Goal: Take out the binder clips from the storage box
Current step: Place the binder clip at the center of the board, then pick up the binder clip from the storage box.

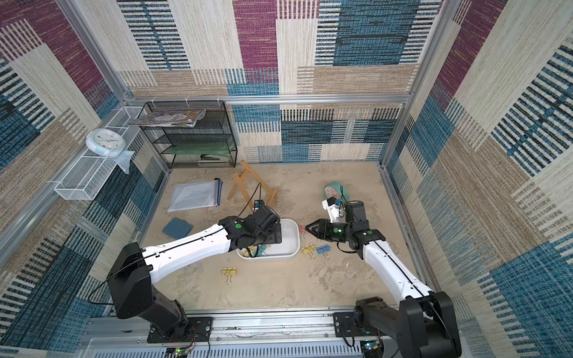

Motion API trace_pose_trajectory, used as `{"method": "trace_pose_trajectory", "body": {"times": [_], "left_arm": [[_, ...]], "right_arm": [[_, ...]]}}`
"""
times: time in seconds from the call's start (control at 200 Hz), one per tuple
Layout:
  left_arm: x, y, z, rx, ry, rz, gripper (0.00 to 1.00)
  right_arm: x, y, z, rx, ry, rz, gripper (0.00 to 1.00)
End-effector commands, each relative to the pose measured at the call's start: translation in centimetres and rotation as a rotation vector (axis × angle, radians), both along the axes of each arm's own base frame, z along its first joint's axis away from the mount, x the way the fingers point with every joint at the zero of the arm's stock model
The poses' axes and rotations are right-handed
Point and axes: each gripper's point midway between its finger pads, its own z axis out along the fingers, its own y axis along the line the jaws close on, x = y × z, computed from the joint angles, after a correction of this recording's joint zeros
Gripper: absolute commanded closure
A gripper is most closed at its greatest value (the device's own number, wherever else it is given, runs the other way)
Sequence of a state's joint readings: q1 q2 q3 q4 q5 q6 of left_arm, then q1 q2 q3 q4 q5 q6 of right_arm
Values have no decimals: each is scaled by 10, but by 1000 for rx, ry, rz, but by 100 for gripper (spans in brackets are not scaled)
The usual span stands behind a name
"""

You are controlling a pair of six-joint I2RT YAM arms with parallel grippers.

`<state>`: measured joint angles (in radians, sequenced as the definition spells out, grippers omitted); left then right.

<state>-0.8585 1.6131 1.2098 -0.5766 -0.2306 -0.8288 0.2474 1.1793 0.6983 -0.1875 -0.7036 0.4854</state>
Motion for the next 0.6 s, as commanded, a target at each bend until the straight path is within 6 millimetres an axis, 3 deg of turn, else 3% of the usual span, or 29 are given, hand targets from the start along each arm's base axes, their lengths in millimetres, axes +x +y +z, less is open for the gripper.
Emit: {"method": "trace_pose_trajectory", "body": {"times": [0.0,0.15,0.591], "left_arm": [[-3,-1,-12,-90,70,19,20],[-1,6,-31,-150,131,61,29],[16,27,-47,-88,144,126,43]], "right_arm": [[4,18,-2,-32,-30,51,55],[1,43,-11,-73,-30,118,52],[-1,87,-32,-63,20,198,47]]}}
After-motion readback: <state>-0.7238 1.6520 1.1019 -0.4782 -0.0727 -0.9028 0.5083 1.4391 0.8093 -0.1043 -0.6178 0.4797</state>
